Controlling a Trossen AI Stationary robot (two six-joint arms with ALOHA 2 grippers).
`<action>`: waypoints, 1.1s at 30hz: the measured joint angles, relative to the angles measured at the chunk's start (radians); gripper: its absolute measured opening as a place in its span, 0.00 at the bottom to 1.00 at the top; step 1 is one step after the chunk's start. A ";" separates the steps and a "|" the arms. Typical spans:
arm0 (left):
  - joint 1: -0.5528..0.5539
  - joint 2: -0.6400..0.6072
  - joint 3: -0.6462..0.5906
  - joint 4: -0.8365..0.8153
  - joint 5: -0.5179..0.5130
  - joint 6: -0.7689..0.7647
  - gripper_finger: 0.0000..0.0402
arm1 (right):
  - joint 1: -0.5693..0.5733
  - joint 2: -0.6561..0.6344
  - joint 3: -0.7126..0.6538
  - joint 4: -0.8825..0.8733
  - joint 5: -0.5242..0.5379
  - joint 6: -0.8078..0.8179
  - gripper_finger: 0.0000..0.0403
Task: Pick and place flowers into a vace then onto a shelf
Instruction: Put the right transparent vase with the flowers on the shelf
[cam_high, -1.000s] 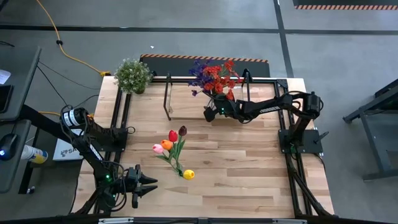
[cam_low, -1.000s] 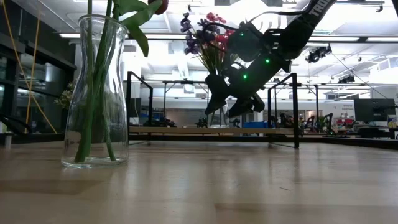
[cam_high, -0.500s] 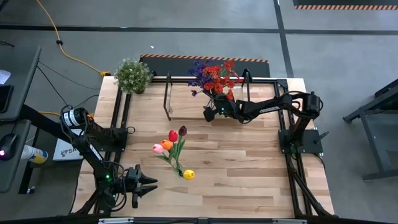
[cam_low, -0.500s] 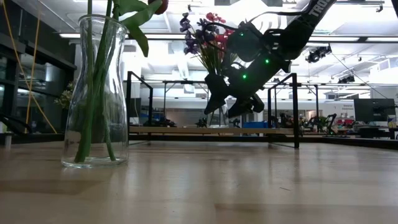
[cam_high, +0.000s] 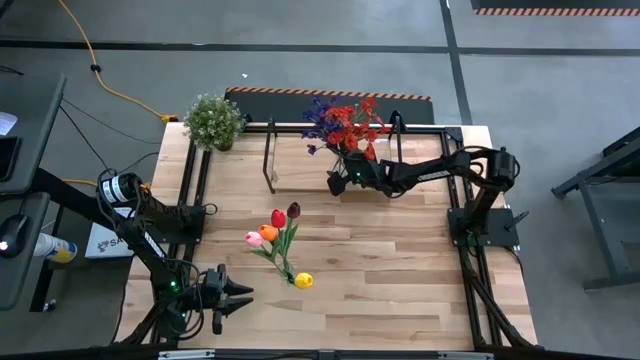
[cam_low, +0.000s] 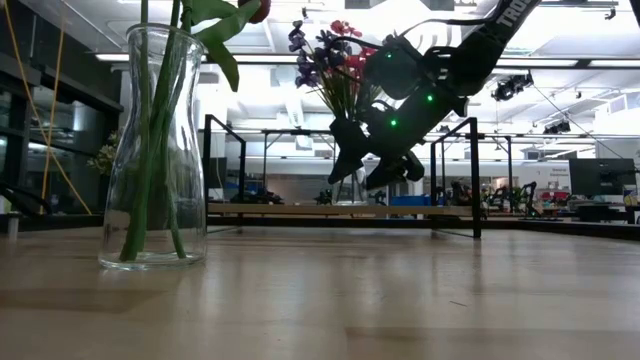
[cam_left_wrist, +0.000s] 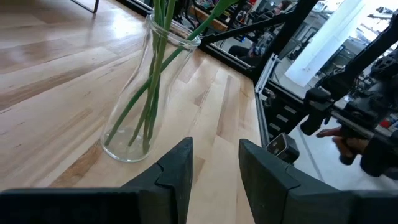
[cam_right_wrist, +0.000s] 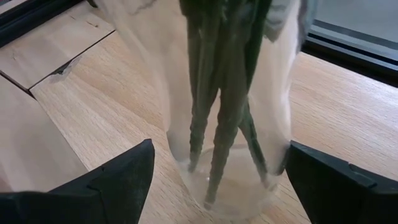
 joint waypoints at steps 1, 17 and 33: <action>0.000 0.000 0.000 -0.007 0.000 0.000 0.41 | 0.000 0.000 0.000 0.000 -0.003 0.000 0.84; 0.000 0.000 0.000 0.001 0.000 -0.002 0.41 | 0.000 -0.001 -0.001 -0.023 -0.004 0.022 0.84; 0.000 0.000 0.000 -0.001 -0.003 -0.006 0.41 | 0.000 -0.003 -0.001 -0.051 -0.039 0.020 0.84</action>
